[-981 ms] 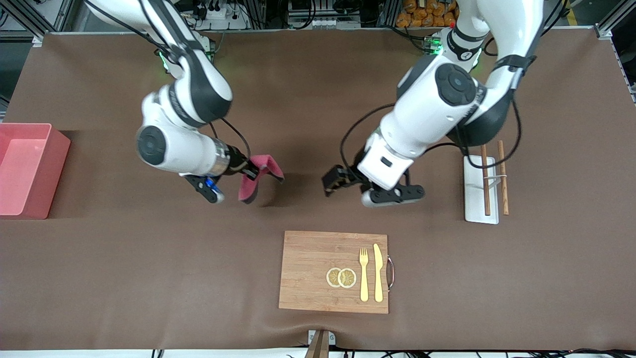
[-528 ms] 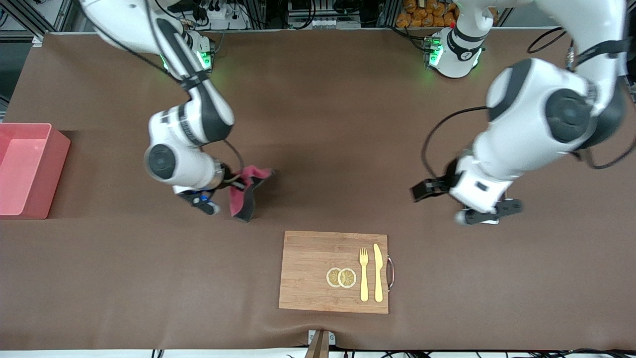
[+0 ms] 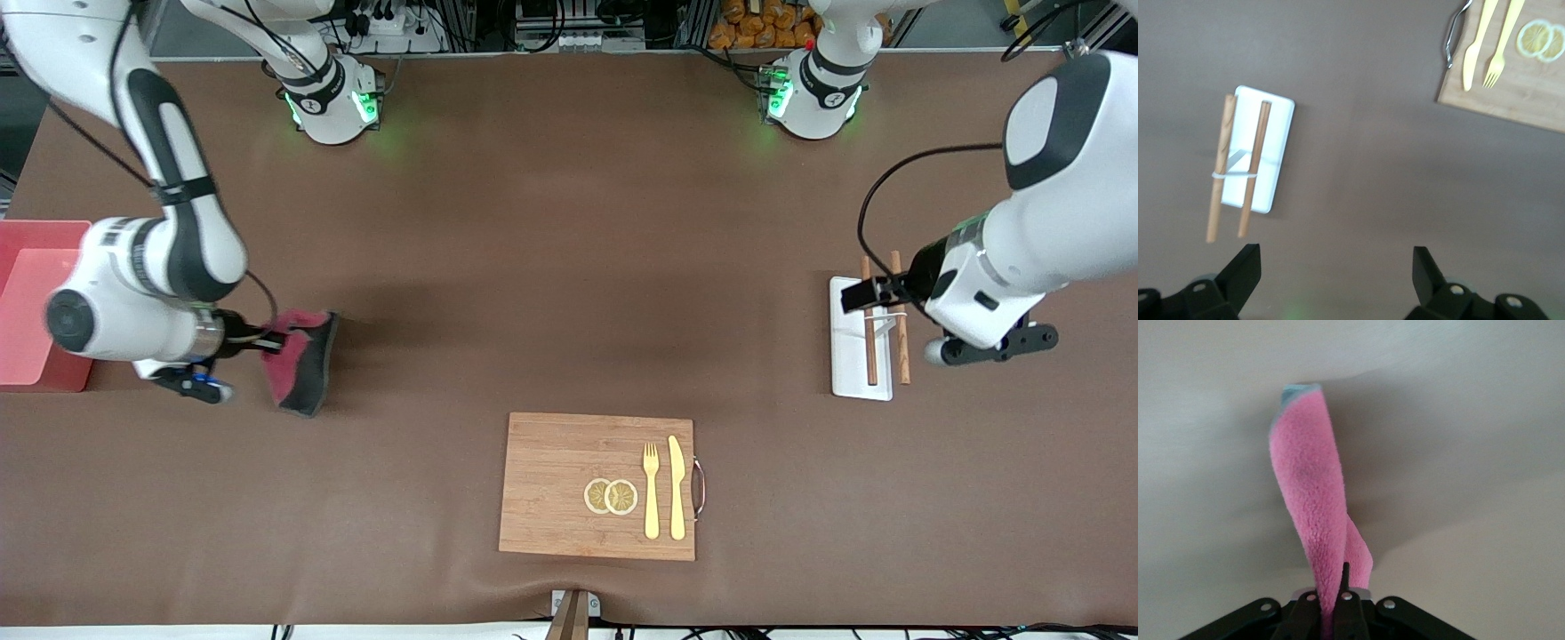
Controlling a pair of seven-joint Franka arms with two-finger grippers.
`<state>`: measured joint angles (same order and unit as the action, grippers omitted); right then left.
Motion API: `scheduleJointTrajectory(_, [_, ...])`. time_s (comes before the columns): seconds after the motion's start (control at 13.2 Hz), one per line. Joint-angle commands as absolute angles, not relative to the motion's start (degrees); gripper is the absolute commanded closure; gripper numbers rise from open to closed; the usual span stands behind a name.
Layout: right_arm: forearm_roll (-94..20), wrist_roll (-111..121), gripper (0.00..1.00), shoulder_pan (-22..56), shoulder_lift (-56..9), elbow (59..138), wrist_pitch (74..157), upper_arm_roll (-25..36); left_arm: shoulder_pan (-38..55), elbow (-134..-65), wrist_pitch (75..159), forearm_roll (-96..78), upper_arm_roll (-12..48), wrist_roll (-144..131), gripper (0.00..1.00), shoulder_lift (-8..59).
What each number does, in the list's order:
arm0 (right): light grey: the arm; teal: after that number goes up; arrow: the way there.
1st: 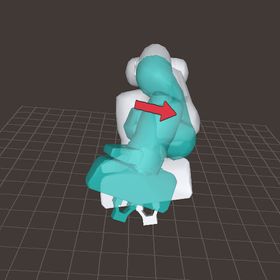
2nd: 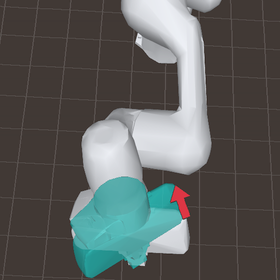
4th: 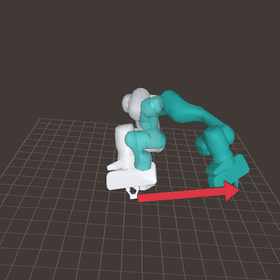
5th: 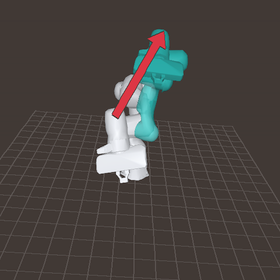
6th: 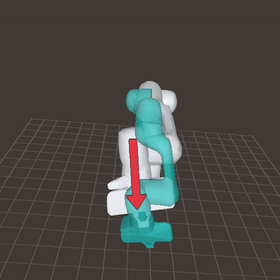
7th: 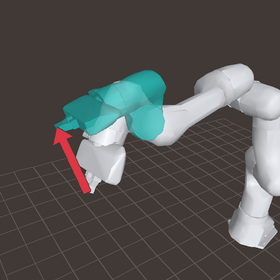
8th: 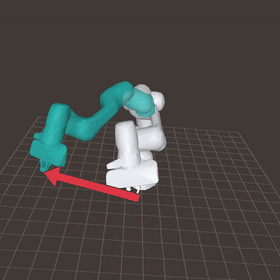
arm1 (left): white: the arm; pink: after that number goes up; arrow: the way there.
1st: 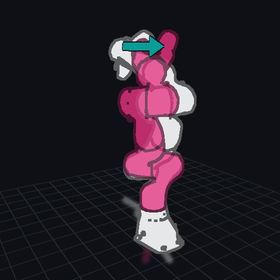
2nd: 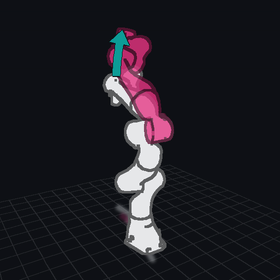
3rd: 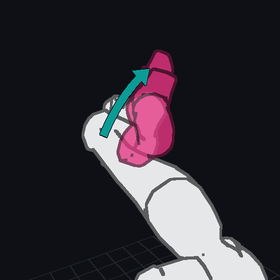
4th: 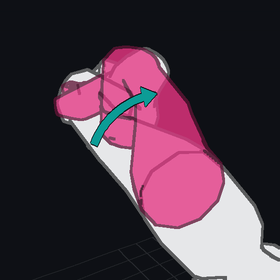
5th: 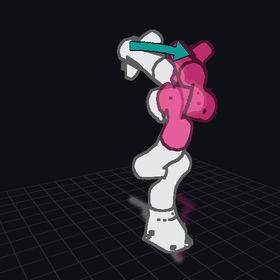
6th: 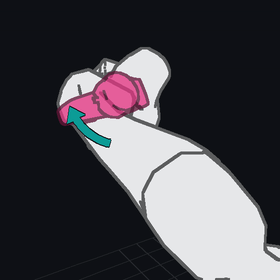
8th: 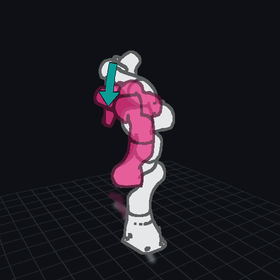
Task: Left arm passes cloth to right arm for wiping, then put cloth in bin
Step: 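Lower the towel to the table with the right gripper while left retracts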
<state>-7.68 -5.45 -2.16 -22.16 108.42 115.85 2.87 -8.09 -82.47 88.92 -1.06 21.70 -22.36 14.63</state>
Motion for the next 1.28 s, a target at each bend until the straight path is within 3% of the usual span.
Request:
scheduleJointTrajectory(0.0, [-2.7, 4.2, 1.0, -8.7, -21.9, 108.7, 117.0, 1.5, -11.1, -88.4, 88.2, -0.1, 22.3, -17.1, 0.0, 8.6])
scheduleJointTrajectory(0.23, [3.8, 14.5, 1.0, -15.2, -21.9, 106.7, 117.3, 1.5, -13.2, -88.6, 87.6, 0.0, 21.3, -11.7, 0.0, 7.4])
scheduleJointTrajectory(0.38, [5.3, 20.8, 1.0, -18.1, -21.9, 104.9, 117.3, 1.5, -9.8, -88.4, 87.5, -0.1, 15.3, -5.8, 0.0, 6.2])
scheduleJointTrajectory(0.53, [7.9, 21.4, 1.0, -18.8, -22.3, 103.5, 117.3, 1.5, 0.1, -88.4, 86.9, -0.1, 5.0, -2.0, 0.0, 5.5])
scheduleJointTrajectory(0.68, [7.3, 19.4, 1.0, -17.5, -22.5, 104.2, 116.9, 1.3, 5.8, -88.7, 86.5, 0.0, -1.6, 3.4, 0.0, 4.8])
scheduleJointTrajectory(1.21, [0.0, -1.6, 1.0, -5.0, -23.9, 107.0, 116.8, 0.9, 6.1, -88.8, 83.9, -0.6, -3.1, 5.9, 0.0, -0.7])
